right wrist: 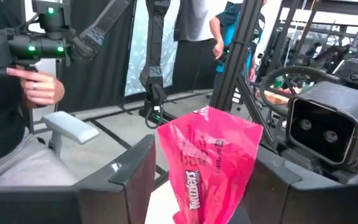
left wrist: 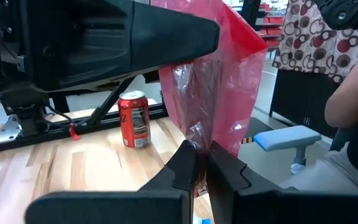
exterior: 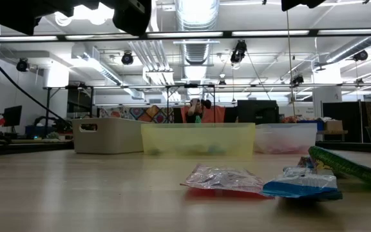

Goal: Sort candy
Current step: Put the red candy into the transparent bin

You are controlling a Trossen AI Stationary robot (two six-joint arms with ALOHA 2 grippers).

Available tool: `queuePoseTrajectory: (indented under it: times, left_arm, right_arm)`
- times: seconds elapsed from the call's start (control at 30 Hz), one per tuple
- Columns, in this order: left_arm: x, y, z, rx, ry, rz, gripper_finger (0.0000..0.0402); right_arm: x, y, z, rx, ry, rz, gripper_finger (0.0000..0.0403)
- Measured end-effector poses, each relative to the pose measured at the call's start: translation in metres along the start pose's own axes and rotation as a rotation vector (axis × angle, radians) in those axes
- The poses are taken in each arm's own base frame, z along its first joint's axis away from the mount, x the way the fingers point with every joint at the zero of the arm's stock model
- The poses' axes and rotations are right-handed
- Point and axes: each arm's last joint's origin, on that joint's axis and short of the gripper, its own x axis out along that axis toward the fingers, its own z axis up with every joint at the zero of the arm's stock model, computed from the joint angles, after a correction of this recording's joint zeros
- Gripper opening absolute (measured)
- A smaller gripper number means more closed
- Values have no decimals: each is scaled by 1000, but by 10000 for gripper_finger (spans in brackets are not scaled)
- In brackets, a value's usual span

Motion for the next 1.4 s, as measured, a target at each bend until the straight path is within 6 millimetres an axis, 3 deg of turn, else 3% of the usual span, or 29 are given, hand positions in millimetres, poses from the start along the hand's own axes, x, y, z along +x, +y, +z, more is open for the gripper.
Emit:
queuePoseTrajectory:
  times: [0.13,0.4,0.73,1.03,1.2,1.4]
  left_arm:
    - [0,0,0,0,-1,-1,5]
    - [0,1,1,-6,-7,18,32]
    - [-2,1,1,-14,19,35,100]
    - [-19,2,0,-111,266,66,140]
    - [-38,5,2,-174,413,175,141]
    - [-56,11,7,-183,480,413,141]
  right_arm:
    - [0,0,0,-3,0,0,156]
    - [0,0,-1,-44,3,8,20]
    - [-2,-4,-2,10,6,9,9]
    - [-27,-27,2,164,184,-75,9]
    - [-58,-40,5,232,458,-286,9]
    - [-107,-51,14,245,786,-730,9]
